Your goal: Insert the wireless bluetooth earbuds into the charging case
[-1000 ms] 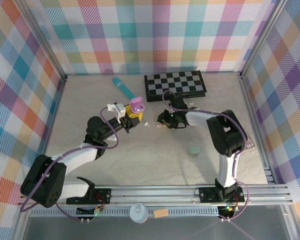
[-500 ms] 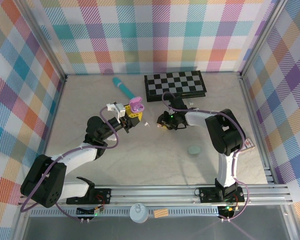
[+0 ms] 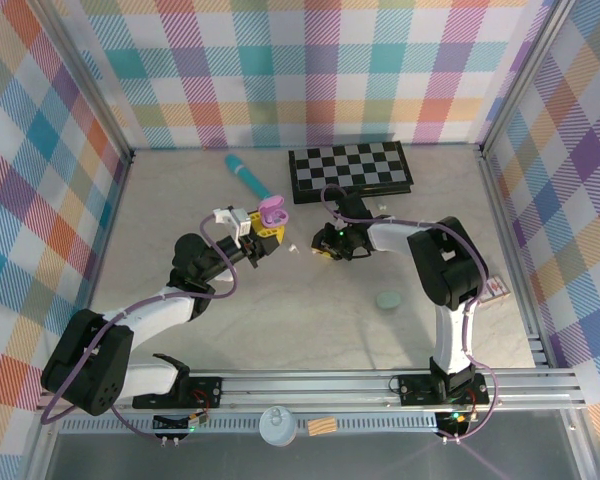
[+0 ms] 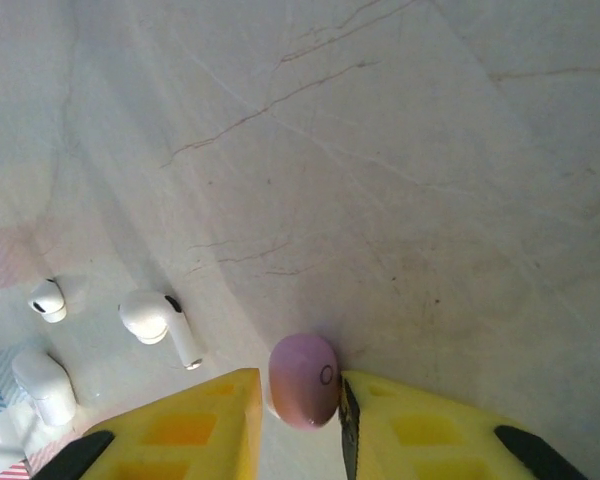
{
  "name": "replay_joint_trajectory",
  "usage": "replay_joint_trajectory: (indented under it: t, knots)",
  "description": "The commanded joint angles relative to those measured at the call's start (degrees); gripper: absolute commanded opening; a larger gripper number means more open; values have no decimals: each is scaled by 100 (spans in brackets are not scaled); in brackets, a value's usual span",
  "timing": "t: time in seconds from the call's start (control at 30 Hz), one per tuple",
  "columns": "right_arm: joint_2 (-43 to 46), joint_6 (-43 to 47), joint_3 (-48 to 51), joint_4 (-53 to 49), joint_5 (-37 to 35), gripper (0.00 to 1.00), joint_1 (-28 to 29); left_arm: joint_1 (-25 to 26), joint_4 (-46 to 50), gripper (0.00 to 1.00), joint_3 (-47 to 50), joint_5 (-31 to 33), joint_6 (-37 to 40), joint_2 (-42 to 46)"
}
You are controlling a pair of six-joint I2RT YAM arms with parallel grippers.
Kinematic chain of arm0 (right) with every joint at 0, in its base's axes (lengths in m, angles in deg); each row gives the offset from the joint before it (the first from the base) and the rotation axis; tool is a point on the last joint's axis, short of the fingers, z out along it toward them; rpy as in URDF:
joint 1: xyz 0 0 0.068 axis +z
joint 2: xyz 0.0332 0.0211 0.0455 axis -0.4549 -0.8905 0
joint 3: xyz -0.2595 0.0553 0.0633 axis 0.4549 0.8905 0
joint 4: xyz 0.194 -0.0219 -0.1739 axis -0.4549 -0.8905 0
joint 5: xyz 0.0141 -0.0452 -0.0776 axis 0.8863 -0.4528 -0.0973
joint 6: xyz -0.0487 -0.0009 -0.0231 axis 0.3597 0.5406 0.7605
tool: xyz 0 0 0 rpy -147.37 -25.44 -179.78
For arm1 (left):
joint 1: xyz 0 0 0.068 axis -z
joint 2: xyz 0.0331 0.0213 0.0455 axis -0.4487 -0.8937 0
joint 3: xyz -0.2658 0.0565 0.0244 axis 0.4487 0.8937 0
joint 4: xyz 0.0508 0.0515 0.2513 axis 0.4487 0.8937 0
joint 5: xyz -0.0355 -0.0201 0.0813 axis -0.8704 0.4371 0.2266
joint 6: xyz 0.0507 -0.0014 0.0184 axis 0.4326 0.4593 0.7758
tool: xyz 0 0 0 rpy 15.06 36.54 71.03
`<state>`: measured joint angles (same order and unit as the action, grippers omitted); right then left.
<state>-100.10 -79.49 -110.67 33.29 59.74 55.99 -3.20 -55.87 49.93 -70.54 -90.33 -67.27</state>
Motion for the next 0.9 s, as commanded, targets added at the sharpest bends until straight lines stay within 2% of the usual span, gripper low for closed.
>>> replay_joint_trajectory:
  t: [0.0,0.37,0.53,0.63,0.7,0.87]
  knots:
    - [-160,99,-179,46,34,28,43,-52,-309,26,62,-30,32,88]
    - [-213,95,-268,104,53,24,40,-52,-242,26,71,-16,63,156]
    - [-265,90,-284,101,64,20,36,-52,-244,26,71,-14,61,155]
    - [-257,100,-285,79,48,21,36,-52,-231,26,77,-12,61,162]
    - [-233,117,-281,56,21,27,36,-52,-221,26,79,-14,64,158]
    - [-152,97,-194,258,51,27,30,-52,-218,26,75,-6,59,154]
